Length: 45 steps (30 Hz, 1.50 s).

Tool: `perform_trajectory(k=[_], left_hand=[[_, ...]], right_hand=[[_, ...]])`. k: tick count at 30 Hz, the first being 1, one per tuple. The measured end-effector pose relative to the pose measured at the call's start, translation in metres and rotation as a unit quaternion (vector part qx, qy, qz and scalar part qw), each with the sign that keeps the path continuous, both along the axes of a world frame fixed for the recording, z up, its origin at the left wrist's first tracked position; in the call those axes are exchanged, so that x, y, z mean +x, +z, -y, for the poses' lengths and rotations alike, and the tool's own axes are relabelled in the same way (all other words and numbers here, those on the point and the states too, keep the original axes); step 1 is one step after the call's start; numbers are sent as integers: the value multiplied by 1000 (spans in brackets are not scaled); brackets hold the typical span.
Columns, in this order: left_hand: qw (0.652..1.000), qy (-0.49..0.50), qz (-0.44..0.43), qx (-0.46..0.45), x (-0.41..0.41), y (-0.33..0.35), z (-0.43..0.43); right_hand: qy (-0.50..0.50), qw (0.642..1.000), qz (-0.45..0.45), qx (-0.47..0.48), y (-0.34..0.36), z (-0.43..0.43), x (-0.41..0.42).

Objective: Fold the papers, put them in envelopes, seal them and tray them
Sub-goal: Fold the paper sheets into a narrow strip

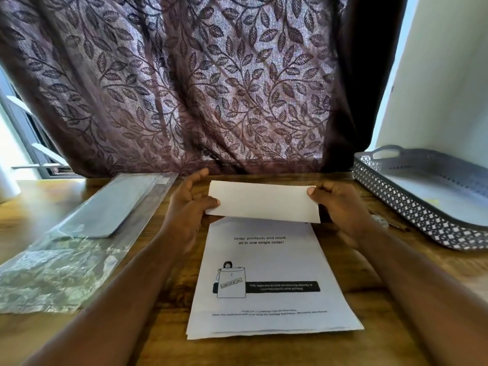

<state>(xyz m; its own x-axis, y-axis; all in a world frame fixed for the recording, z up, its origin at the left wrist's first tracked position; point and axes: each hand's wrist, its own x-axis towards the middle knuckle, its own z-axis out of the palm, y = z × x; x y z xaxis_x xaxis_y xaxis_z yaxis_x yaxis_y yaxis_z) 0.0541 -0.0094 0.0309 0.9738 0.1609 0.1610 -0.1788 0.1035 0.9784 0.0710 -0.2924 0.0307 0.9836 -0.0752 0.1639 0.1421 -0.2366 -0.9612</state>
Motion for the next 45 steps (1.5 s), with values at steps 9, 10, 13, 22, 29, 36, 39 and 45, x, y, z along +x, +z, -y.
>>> perform_trajectory(k=[9, 10, 13, 22, 29, 36, 39, 45], left_hand=[[944, 96, 28, 314, 7, -15, -3], [932, 106, 35, 344, 7, -16, -4], [892, 124, 51, 432, 8, -19, -2], [871, 132, 55, 470, 11, -24, -5], [867, 153, 54, 471, 12, -26, -4], [851, 164, 101, 488, 0, -24, 1], [845, 161, 151, 487, -9, -25, 4], [827, 131, 198, 510, -30, -27, 11]], right_hand=[[-68, 991, 31, -108, -6, 4, 7], [-72, 987, 37, -136, -8, 3, 8], [-83, 972, 56, -213, -13, 2, 11], [-96, 942, 86, -311, -19, -1, 10], [-129, 936, 78, -319, -20, -1, 8], [-145, 936, 94, -305, -19, -5, -6], [-149, 935, 103, -304, -18, -8, -14], [-138, 934, 147, -294, -13, -21, -30]])
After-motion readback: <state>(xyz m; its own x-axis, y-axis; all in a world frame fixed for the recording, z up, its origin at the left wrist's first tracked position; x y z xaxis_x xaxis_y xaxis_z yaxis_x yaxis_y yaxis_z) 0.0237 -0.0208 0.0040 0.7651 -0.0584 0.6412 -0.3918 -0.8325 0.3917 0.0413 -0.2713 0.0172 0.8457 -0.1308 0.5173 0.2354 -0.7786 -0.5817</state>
